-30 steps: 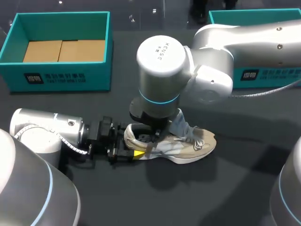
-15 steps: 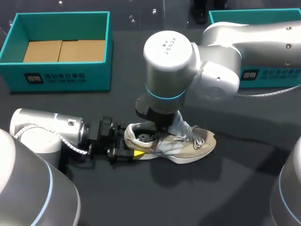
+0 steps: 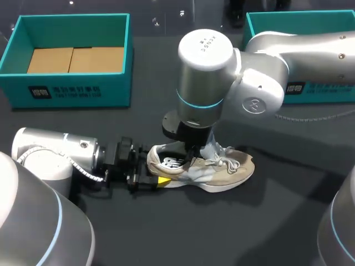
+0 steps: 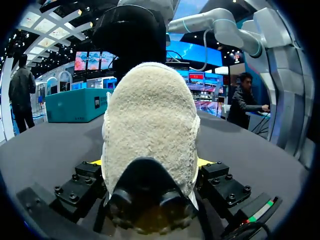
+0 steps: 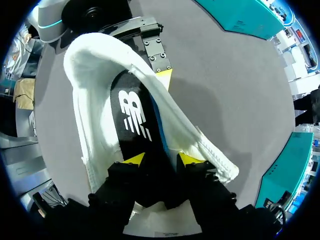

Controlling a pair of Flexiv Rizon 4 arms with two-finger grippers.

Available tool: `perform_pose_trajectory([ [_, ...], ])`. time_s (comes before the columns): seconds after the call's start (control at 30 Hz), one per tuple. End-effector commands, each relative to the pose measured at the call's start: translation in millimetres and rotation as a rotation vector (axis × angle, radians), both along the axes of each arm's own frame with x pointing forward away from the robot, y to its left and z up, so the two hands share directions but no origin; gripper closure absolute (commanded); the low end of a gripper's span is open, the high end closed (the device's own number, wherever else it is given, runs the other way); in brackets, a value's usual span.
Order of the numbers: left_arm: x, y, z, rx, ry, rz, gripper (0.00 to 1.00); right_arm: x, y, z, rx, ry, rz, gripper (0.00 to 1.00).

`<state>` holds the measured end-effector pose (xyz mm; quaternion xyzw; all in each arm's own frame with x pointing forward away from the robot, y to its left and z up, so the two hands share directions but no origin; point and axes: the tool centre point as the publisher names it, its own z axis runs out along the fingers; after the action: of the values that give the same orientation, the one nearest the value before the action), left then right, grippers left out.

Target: Take the shoe out of the shoebox, open the shoe tongue, remove and reinsert the insole, then place the shoe into the shoebox

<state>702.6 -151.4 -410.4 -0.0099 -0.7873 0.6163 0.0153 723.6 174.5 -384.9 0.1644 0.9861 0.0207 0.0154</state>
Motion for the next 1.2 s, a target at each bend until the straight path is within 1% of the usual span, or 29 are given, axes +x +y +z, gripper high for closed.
perform_pose_trajectory([
  [0.03,-1.1,0,-1,0.001,-0.002,0.0,1.0,7.0,-1,-11,0.014,0.05,0.018,0.56],
  [0.3,-1.1,0,-1,0.001,-0.002,0.0,1.0,3.1,6,-21,0.061,0.081,0.069,0.53],
  [0.47,-1.1,0,-1,0.001,-0.002,0.0,1.0,-4.0,12,-29,0.092,0.106,0.108,0.54],
  [0.6,-1.1,0,-1,0.001,-0.002,0.0,1.0,-10.8,14,-33,0.103,0.117,0.112,0.56],
  [0.63,-1.1,0,-1,0.001,-0.002,0.0,1.0,-12.4,14,-34,0.11,0.116,0.109,0.58],
  [0.73,-1.1,0,-1,0.001,-0.002,0.0,1.0,-16.4,12,-33,0.125,0.109,0.097,0.71],
  [0.8,-1.1,0,-1,0.001,-0.002,0.0,1.0,-18.4,11,-31,0.134,0.101,0.093,0.95],
  [0.83,-1.1,0,-1,0.001,-0.002,0.0,1.0,-19.1,11,-30,0.138,0.096,0.089,1.0],
  [1.2,-1.1,0,-1,0.001,-0.002,0.0,1.0,-26.1,6,-27,0.166,0.073,0.069,1.0],
])
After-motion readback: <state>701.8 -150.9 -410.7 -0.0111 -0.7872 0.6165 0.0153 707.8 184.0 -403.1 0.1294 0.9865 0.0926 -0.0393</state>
